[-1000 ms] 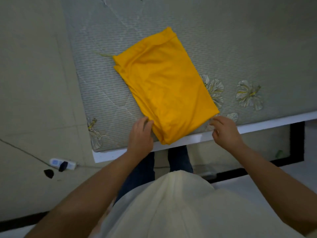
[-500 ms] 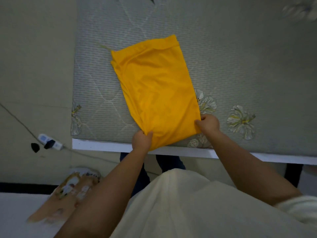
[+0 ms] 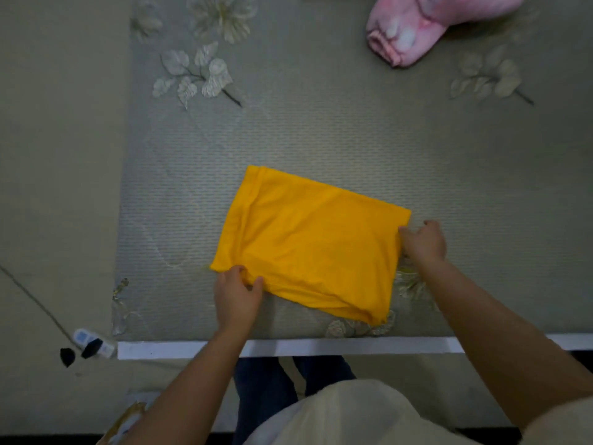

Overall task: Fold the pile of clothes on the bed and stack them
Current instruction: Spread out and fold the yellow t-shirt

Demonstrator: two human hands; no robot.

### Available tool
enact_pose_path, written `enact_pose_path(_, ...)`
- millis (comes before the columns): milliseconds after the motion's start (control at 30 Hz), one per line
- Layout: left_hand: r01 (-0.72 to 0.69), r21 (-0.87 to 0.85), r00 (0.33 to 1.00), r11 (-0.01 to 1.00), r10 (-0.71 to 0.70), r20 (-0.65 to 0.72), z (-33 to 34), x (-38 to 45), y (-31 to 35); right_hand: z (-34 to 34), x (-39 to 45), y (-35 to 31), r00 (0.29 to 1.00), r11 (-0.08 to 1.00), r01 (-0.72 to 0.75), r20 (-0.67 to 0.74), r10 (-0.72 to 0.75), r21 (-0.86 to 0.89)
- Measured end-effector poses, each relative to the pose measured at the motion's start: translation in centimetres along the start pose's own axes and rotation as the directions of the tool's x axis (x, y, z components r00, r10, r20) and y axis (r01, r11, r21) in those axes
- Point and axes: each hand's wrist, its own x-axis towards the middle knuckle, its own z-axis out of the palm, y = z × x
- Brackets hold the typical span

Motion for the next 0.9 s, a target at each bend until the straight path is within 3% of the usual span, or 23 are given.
enact_pose_path(67, 0.024, 0.104, 0.999, 0.994, -0.019, -0.047, -1.8, 2.2, 0.8, 1.2, -1.7, 1.4, 0.991, 0.996, -0.084, 0.103, 0.081, 0.021)
enact_pose_path(167, 0.018, 0.238, 1.0, 0.971, -0.02, 0.005, -3.0, 5.5, 1.5, 3.3, -4.5, 2.9, 0.973, 0.982, -0.162, 0.182, 0.144, 0.093)
enact_pose_path(333, 0.093, 0.256, 0.987, 0.962, -0.123, 0.102, -2.7, 8.2, 2.1, 5.7, -6.9, 3.7, 0.962, 0.965, -0.258, 0.104, 0.253, 0.038)
enact_pose_path(533, -0.035, 0.18, 0.946, 0.983, -0.025, 0.322, -0.9, 7.8, 2.6, 6.6, -7.6, 3.8, 0.937, 0.934, -0.343, 0.098, 0.334, 0.096)
enact_pose_path(633, -0.065, 0.172, 0.939, 0.983, 0.002, 0.344, -0.7, 7.1, 2.4, 6.7, -8.4, 3.7, 0.92, 0.921, -0.385, 0.109, 0.378, 0.06)
enact_pose_path(733, -0.085, 0.155, 0.955, 0.984, 0.036, 0.294, -1.2, 6.0, 2.8, 6.2, -9.2, 3.9, 0.932, 0.933, -0.357, 0.074, 0.354, 0.035)
enact_pose_path(833, -0.208, 0.213, 0.965, 0.955, 0.165, 0.206, -2.3, 3.8, 4.2, 4.4, -10.6, 3.7, 0.972, 0.972, -0.231, -0.035, 0.232, 0.044)
enact_pose_path(900, -0.32, 0.245, 0.943, 0.915, 0.283, 0.176, -3.0, 2.2, 5.9, 2.7, -11.7, 3.8, 0.979, 0.987, -0.153, -0.14, 0.146, -0.044)
